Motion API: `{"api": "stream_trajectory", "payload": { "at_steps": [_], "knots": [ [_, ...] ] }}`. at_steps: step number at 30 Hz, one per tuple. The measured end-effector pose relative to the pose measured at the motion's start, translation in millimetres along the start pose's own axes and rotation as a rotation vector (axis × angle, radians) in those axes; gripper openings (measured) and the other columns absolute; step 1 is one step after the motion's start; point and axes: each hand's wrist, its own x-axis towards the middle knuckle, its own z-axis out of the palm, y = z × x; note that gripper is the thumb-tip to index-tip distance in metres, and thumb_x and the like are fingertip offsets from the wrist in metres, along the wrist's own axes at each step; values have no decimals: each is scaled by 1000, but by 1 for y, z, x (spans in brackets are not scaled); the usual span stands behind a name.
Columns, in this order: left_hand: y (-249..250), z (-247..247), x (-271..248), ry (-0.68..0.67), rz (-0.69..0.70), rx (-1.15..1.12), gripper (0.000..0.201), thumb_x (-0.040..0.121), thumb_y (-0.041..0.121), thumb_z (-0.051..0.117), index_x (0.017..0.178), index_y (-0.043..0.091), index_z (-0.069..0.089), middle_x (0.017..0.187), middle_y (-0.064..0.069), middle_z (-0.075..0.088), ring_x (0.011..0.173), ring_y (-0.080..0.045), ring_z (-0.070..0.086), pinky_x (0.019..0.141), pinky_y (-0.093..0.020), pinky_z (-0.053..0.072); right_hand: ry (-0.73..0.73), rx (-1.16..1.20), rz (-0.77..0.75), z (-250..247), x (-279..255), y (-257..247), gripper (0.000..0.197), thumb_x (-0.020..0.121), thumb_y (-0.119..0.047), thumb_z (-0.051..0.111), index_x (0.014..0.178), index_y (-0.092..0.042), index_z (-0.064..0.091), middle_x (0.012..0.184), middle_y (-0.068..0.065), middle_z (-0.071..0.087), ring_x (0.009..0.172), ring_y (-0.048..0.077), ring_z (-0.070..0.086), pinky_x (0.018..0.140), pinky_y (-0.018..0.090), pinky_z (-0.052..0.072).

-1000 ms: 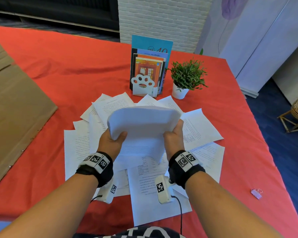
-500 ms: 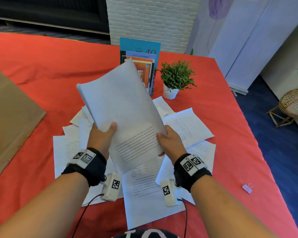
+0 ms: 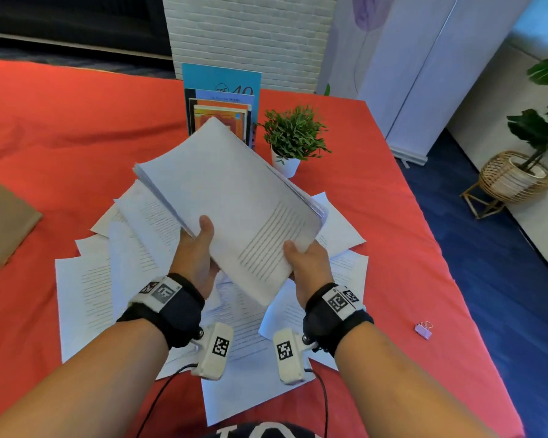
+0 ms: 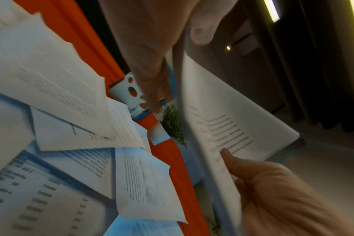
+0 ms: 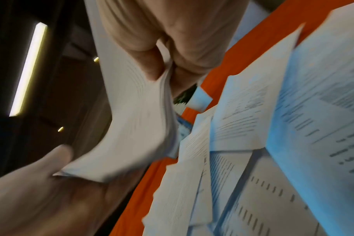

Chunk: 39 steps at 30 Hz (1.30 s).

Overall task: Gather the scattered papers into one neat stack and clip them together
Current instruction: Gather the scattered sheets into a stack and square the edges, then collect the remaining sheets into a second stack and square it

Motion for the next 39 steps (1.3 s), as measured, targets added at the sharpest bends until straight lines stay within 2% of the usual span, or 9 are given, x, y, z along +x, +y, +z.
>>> {"api": "stream_trajectory", "payload": {
  "at_steps": [5,9,17,19,23,27,34,37,39],
  "knots": [
    [-26,1,11,-50,-61,270,58,95,36,47,146,38,20,150,5,37,134,-22,41,105,-43,36,411,38,-17,-76,39,12,7,85,-15,60,89,-21,63,106,11,70,89,26,66,80,39,56],
    [-44,-23,24,25,-88,680,52,94,28,52,143,27,35,154,-4,30,138,-29,35,104,-44,34,737,24,20,-142,61,10,25,88,-9,57,108,4,62,97,13,64,81,21,58,42,17,47],
    [-73,-58,46,107,-97,1029,46,89,19,59,134,13,51,150,-13,37,135,-33,38,111,-48,34,829,-62,349,-214,89,-1,37,85,-19,60,119,-4,59,114,6,61,105,26,57,88,32,43],
    [-78,-67,51,171,-108,1058,45,87,20,61,131,14,54,148,-13,39,134,-33,40,112,-45,33,838,-505,485,-215,85,4,54,74,-21,73,123,-10,54,130,12,54,123,32,49,99,37,41],
    [-83,-89,65,267,-211,1101,51,84,29,62,133,20,52,151,-15,33,131,-37,41,111,-43,33,998,-174,496,-207,89,11,83,71,-15,75,141,-6,32,142,18,39,129,36,43,103,43,40],
    [-81,-109,74,356,-321,1083,51,87,35,59,136,25,48,155,-17,18,138,-37,29,113,-40,25,865,-423,315,-166,84,30,68,87,-4,53,147,-11,23,153,15,21,134,37,33,109,42,33],
    [-63,-139,84,366,-330,1011,50,79,36,65,128,34,55,144,-18,42,120,-40,50,108,-45,38,281,-334,246,-86,93,58,47,90,-8,53,135,-21,47,117,12,55,100,22,52,86,28,42],
    [-53,-133,82,332,-247,958,46,85,24,62,131,26,54,145,-15,44,129,-39,43,111,-45,33,172,-199,396,-76,108,67,46,90,-11,52,135,-16,47,141,14,48,123,26,49,108,33,37],
    [-50,-134,86,300,-230,955,46,89,19,59,134,22,51,144,-14,45,128,-37,45,109,-42,36,159,-283,402,-77,112,65,44,93,-11,50,136,-6,45,147,16,41,133,28,43,99,27,38]
  ]
}}
